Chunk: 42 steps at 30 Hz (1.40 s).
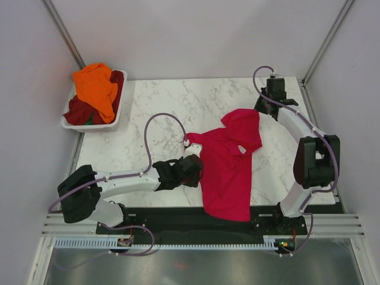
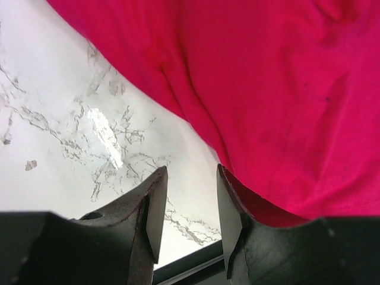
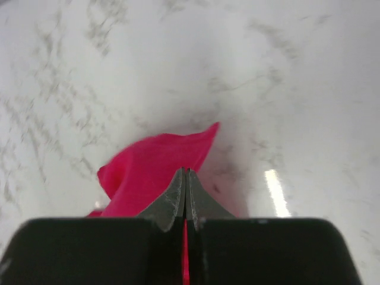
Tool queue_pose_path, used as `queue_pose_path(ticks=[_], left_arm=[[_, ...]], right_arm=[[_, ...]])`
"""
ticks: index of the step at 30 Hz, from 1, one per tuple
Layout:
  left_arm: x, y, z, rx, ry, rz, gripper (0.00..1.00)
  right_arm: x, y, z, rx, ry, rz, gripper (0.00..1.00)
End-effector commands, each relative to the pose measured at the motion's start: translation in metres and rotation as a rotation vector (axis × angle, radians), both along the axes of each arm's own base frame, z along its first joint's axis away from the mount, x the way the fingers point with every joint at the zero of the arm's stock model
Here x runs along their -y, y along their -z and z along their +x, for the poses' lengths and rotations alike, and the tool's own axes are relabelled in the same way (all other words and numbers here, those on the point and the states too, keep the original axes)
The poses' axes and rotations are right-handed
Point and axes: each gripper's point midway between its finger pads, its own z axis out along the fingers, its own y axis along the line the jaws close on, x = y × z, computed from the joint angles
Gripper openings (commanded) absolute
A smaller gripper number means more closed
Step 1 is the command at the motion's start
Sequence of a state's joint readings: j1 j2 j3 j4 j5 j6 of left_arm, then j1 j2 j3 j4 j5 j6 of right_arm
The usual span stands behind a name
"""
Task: Fold and stack the t-shirts
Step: Flatten the tshirt out
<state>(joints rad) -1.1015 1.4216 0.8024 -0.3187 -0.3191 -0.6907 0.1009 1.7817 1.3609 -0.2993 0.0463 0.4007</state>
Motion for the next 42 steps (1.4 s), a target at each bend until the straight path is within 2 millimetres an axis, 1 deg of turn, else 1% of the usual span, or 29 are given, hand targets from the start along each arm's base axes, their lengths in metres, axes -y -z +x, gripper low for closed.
queue_pose_path(ticks=[1,3,4,5,6,7,8,9,10,11,12,13,14,16,20,21,22,23,24,25,26,27,30,31,32,35,39,40,42], left_arm=[[0.003,-0.029,0.011,0.103,0.009,0.040,0.46],[0.012,-0.032,0.009,0.106,0.048,0.042,0.48],[0.016,-0.026,0.008,0.095,0.062,0.057,0.50],[0.025,-0.030,0.007,0.096,0.080,0.049,0.52],[0.034,-0.030,0.001,0.095,0.111,0.051,0.54],[0.040,-0.023,-0.003,0.086,0.136,0.071,0.55],[0.054,-0.031,-0.004,0.098,0.157,0.052,0.57],[0.066,-0.032,-0.018,0.100,0.201,0.048,0.57],[0.076,-0.033,-0.025,0.102,0.226,0.044,0.57],[0.095,-0.031,-0.037,0.101,0.269,0.045,0.57],[0.104,-0.030,-0.042,0.102,0.286,0.044,0.57],[0.112,-0.026,-0.054,0.090,0.389,0.063,0.74],[0.123,-0.019,-0.063,0.079,0.430,0.077,0.76],[0.128,-0.014,-0.065,0.081,0.436,0.092,0.77],[0.125,-0.010,-0.061,0.080,0.423,0.103,0.78],[0.129,-0.008,-0.065,0.068,0.455,0.100,0.85],[0.134,-0.008,-0.068,0.062,0.482,0.089,0.86],[0.142,-0.009,-0.076,0.046,0.545,0.074,0.87],[0.147,-0.010,-0.080,0.047,0.554,0.071,0.87],[0.151,-0.003,-0.083,0.042,0.564,0.081,0.87],[0.160,-0.009,-0.087,0.050,0.574,0.066,0.87],[0.164,-0.010,-0.096,0.053,0.595,0.061,0.87],[0.174,-0.013,-0.107,0.059,0.623,0.049,0.87],[0.176,-0.010,-0.115,0.052,0.692,0.057,0.88],[0.182,-0.011,-0.135,0.039,0.855,0.047,0.87],[0.193,-0.009,-0.150,0.031,0.939,0.040,0.85],[0.204,-0.001,-0.159,0.022,0.960,0.047,0.85],[0.207,-0.002,-0.159,0.021,0.954,0.039,0.85],[0.210,0.009,-0.165,-0.007,0.974,0.046,0.85]], right_arm=[[0.065,-0.042,-0.013,0.109,0.294,-0.152,0.00],[0.069,-0.039,-0.020,0.092,0.320,-0.159,0.00],[0.078,-0.036,-0.024,0.081,0.366,-0.186,0.00],[0.082,-0.032,-0.027,0.068,0.384,-0.198,0.00],[0.087,-0.029,-0.030,0.061,0.396,-0.208,0.00],[0.090,-0.026,-0.031,0.054,0.409,-0.212,0.00],[0.095,-0.023,-0.033,0.045,0.423,-0.223,0.00],[0.099,-0.019,-0.034,0.035,0.433,-0.226,0.00],[0.101,-0.017,-0.034,0.031,0.437,-0.226,0.00],[0.101,-0.013,-0.034,0.021,0.433,-0.223,0.00],[0.101,-0.012,-0.033,0.017,0.430,-0.221,0.00],[0.100,-0.012,-0.031,0.017,0.424,-0.217,0.00],[0.099,-0.008,-0.030,0.007,0.418,-0.215,0.00],[0.100,-0.004,-0.030,-0.003,0.414,-0.207,0.00],[0.099,0.000,-0.029,-0.010,0.408,-0.188,0.00],[0.099,0.001,-0.029,-0.011,0.408,-0.184,0.00],[0.097,0.000,-0.028,-0.010,0.403,-0.179,0.00],[0.097,0.003,-0.028,-0.015,0.400,-0.177,0.00],[0.097,0.004,-0.028,-0.018,0.401,-0.178,0.00],[0.096,0.005,-0.028,-0.021,0.399,-0.176,0.00],[0.097,0.006,-0.028,-0.023,0.399,-0.178,0.00],[0.097,0.007,-0.028,-0.025,0.400,-0.177,0.00],[0.100,0.005,-0.029,-0.022,0.407,-0.181,0.00],[0.101,0.005,-0.029,-0.022,0.407,-0.180,0.00],[0.101,0.005,-0.029,-0.022,0.409,-0.177,0.00],[0.105,0.007,-0.029,-0.027,0.415,-0.177,0.00],[0.104,0.010,-0.027,-0.033,0.409,-0.170,0.00],[0.104,0.011,-0.027,-0.036,0.408,-0.170,0.00],[0.104,0.012,-0.027,-0.039,0.408,-0.169,0.00]])
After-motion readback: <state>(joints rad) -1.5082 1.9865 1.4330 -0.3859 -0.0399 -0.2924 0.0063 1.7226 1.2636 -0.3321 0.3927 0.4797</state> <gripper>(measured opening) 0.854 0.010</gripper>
